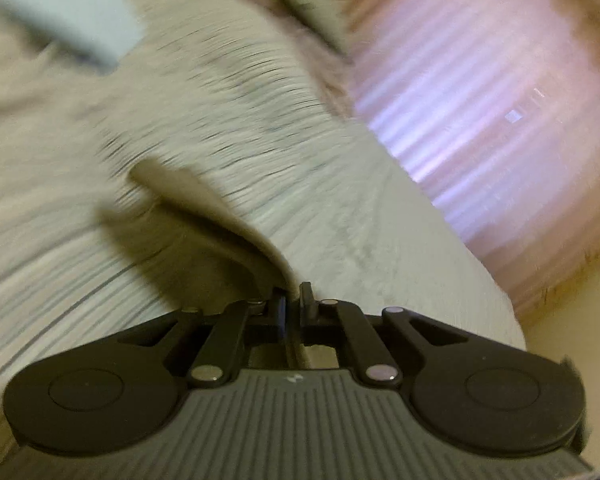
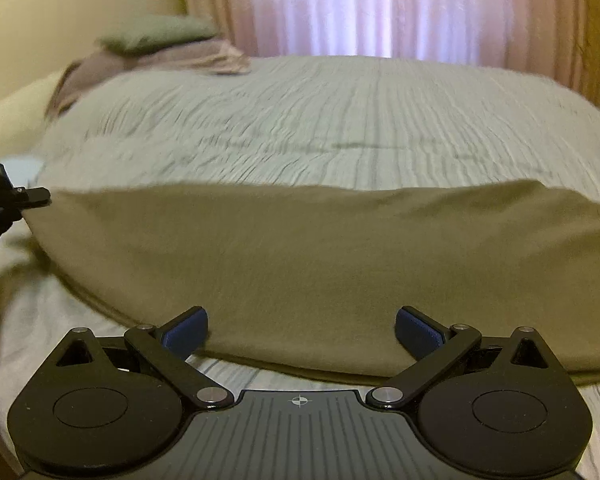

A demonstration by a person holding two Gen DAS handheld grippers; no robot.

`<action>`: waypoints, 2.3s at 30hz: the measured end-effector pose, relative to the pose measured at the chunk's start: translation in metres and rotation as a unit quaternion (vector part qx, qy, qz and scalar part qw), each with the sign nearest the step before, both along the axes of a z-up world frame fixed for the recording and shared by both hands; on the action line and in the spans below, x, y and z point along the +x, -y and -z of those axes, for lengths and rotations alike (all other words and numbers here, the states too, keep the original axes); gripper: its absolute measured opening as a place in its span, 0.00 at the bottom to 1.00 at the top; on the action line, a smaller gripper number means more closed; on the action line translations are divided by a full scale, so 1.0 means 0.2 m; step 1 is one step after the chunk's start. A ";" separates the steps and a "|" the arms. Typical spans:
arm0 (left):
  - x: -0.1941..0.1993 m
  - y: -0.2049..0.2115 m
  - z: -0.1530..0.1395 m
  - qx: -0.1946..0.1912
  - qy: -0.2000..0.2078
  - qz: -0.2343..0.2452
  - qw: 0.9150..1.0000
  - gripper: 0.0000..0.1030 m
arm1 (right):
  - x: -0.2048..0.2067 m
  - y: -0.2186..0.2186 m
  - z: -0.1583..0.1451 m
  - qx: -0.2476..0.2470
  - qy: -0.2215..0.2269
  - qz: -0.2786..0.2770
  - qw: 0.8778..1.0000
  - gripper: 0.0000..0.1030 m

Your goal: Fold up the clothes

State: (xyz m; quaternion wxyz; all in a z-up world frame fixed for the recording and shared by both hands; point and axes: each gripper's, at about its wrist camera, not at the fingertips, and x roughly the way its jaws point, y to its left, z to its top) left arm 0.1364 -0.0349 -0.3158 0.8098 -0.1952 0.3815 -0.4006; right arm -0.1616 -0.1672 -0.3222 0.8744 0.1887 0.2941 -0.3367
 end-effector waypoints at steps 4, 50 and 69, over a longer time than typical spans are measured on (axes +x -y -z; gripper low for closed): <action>-0.20 0.20 -0.24 0.005 0.105 0.092 0.990 0.03 | -0.22 0.12 -0.09 0.021 0.048 0.058 0.997 0.99; -0.83 0.60 -0.21 0.062 0.113 0.320 0.939 0.29 | -1.12 0.66 -0.25 0.001 0.204 0.243 0.948 0.03; -1.17 0.94 -0.13 0.105 0.145 0.398 0.900 0.29 | -1.68 0.82 0.03 0.064 0.206 0.366 0.905 0.03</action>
